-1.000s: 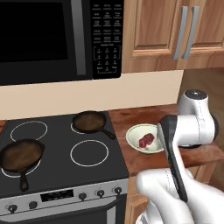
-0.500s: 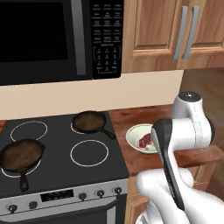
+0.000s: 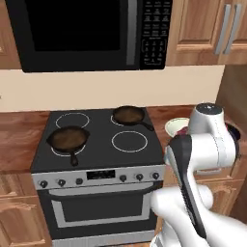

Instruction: Place one of the steaks on the plate and the other in the bowl. Then place the bowl in the fridge.

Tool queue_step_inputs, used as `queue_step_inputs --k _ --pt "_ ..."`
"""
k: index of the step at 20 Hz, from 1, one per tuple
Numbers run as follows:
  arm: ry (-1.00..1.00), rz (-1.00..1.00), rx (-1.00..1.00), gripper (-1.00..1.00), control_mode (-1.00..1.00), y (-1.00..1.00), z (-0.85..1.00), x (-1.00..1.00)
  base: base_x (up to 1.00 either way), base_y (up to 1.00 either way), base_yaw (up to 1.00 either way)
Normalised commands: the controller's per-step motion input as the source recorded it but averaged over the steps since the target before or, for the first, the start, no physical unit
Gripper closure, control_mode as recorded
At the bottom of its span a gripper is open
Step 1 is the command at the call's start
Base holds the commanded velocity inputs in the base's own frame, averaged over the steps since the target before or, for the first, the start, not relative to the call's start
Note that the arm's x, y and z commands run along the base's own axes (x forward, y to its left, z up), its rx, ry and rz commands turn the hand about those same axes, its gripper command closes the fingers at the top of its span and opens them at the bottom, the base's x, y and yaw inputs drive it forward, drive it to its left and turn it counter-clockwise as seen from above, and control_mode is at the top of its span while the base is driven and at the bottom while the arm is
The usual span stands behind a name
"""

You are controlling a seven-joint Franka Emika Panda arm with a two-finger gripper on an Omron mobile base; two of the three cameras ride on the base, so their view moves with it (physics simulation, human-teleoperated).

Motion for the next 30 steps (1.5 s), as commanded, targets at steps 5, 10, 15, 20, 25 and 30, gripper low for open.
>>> queue_step_inputs --k 5,10,15,20,25,30 --pt "0.0 0.0 0.0 -1.0 1.0 0.0 0.0 0.0 -0.1 0.91 0.62" --pt "0.0 0.0 0.0 -1.0 1.0 0.0 0.0 0.0 0.0 0.81 0.86" --pt "0.0 0.0 0.0 -1.0 1.0 0.0 0.0 0.0 0.0 0.68 0.93" --pt "0.0 0.0 0.0 -1.0 1.0 0.0 0.0 0.0 0.0 0.59 0.96" --pt "0.0 0.0 0.0 -1.0 1.0 0.0 0.0 0.0 0.0 0.52 0.96" --pt "0.0 0.0 0.0 -1.0 1.0 0.0 0.0 0.0 0.0 0.52 0.97"
